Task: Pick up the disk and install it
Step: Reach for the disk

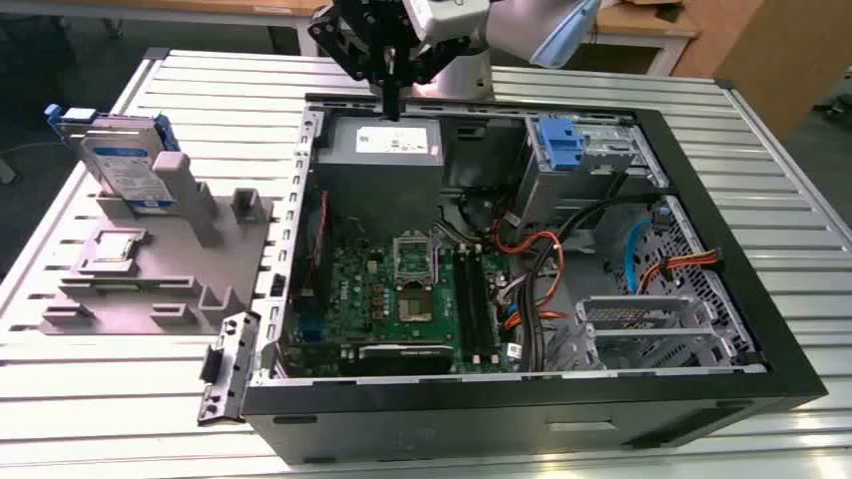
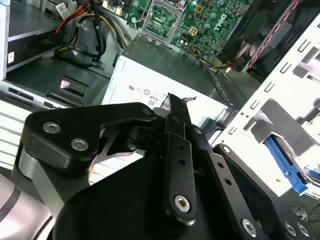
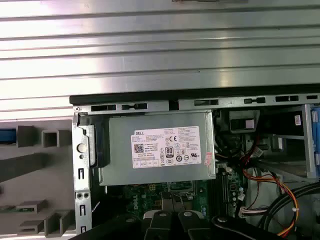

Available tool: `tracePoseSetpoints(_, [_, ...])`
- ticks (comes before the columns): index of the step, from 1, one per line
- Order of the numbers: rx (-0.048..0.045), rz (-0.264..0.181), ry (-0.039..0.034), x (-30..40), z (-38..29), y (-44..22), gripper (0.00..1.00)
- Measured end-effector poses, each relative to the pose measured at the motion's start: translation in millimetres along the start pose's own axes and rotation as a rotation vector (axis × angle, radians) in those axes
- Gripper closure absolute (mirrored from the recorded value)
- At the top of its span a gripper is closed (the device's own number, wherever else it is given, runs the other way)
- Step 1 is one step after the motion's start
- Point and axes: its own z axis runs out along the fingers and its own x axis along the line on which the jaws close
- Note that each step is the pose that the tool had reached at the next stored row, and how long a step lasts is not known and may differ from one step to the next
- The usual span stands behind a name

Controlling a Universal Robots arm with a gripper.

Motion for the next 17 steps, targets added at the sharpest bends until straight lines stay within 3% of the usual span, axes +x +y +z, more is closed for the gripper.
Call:
tracePoseSetpoints(11, [0.0, 0.0, 0.0, 1.5, 0.0, -0.1, 0.9])
tracePoseSetpoints(17, [0.0, 0.0, 0.0, 13.9, -0.3, -0.6, 0.9])
